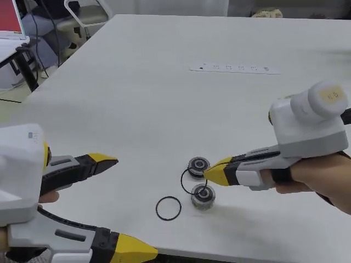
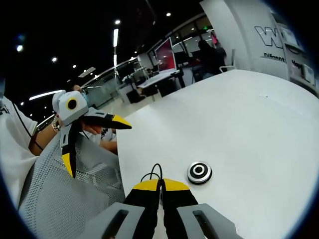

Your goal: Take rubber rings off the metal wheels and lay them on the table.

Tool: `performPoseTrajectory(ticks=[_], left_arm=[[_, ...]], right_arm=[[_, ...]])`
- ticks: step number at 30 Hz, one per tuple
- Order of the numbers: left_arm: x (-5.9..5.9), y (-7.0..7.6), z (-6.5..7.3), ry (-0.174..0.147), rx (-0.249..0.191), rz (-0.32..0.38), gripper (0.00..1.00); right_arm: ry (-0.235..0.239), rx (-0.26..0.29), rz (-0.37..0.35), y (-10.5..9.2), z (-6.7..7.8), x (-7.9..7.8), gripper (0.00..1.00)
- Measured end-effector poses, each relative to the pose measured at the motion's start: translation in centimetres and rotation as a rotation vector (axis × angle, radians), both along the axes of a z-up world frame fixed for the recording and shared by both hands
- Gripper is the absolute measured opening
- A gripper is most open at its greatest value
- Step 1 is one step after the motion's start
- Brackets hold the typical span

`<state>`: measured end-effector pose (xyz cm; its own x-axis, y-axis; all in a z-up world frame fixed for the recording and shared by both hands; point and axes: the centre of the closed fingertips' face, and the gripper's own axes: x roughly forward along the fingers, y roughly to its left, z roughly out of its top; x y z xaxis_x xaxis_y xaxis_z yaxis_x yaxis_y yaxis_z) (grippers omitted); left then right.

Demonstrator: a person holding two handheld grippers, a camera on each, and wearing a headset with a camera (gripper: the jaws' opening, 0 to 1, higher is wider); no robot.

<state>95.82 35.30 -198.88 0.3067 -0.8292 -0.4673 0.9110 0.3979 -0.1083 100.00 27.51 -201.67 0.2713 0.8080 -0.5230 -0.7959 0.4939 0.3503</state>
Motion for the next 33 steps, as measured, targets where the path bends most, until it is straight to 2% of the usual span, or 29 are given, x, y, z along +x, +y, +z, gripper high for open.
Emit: performPoseTrajectory(ticks=[6,9,12,16,27,29,33], left_arm=[[-0.1,0.2,-0.4,0.006,0.024,0.001,0.98],[-0.1,0.2,-0.5,0.012,0.027,0.000,0.97],[-0.2,0.3,-0.8,0.022,0.040,-0.001,0.97],[-0.3,0.3,-1.0,0.027,0.050,-0.004,0.97],[-0.4,0.4,-1.2,0.033,0.063,-0.004,0.95],[-0.3,0.4,-1.2,0.032,0.063,-0.003,0.95],[-0.4,0.4,-1.2,0.036,0.059,-0.003,0.95]], right_arm=[[-0.001,-0.005,0.029,1.2,-0.5,-0.5,0.00],[-0.024,-0.037,0.056,1.7,-1.2,-0.9,0.00],[-0.026,-0.046,0.070,2.3,-1.7,-1.2,0.00],[-0.072,-0.106,0.097,2.5,-2.9,-1.2,0.00],[-0.170,-0.161,0.122,3.4,-3.8,-1.0,0.00],[-0.195,-0.187,0.129,3.3,-4.0,-0.9,0.00],[-0.213,-0.201,0.131,3.2,-4.3,-0.8,0.03]])
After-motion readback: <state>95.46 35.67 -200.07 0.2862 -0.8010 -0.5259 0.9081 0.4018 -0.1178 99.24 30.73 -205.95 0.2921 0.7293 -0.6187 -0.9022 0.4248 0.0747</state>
